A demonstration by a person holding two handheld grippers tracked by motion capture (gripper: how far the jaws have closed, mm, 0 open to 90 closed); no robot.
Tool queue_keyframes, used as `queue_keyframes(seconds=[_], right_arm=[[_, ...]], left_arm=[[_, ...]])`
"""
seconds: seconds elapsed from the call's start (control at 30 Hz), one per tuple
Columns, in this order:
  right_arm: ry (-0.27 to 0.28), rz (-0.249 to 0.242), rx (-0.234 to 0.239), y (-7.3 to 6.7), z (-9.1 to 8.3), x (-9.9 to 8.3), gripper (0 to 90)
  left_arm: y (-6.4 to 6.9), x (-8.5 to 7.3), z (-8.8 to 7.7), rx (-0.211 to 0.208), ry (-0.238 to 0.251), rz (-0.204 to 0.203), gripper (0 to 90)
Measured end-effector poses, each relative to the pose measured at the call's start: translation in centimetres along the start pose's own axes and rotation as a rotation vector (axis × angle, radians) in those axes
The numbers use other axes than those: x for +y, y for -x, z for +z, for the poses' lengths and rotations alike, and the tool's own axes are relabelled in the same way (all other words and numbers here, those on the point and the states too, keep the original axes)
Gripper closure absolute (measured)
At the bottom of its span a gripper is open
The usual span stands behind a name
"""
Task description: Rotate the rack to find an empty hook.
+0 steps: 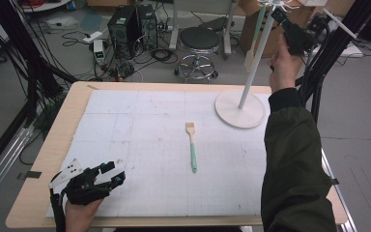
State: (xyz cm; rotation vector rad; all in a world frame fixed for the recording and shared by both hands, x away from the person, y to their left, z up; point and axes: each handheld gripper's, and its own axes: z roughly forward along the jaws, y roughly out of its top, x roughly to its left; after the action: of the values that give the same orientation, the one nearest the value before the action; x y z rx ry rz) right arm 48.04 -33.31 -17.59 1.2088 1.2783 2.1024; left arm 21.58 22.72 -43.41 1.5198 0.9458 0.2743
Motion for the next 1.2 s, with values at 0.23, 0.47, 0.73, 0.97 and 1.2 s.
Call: queue_keyframes(seconds=[0.23,0.47,0.73,0.97,1.2], right_arm=[[-0.009,-0.010,0.005,-0.5,0.4,0.1,89.9],[-0.027,-0.037,0.007,-1.5,1.2,0.0,89.8],[-0.036,-0.036,0.007,-1.7,1.6,-0.2,89.8],[-0.039,-0.033,0.006,-1.7,0.7,-0.8,83.8],[-0.085,-0.070,-0.003,-1.9,-0.7,-2.1,71.6]], left_arm=[[0.0,0.0,0.0,-0.001,-0.001,0.002,33.0],[0.0,0.1,-0.1,0.000,0.006,0.000,33.1],[-0.1,0.1,-0.1,0.000,0.005,-0.001,33.1],[0.1,0.1,-0.1,-0.005,0.008,0.004,33.1],[0.5,0.1,0.1,-0.021,0.000,0.018,33.1]])
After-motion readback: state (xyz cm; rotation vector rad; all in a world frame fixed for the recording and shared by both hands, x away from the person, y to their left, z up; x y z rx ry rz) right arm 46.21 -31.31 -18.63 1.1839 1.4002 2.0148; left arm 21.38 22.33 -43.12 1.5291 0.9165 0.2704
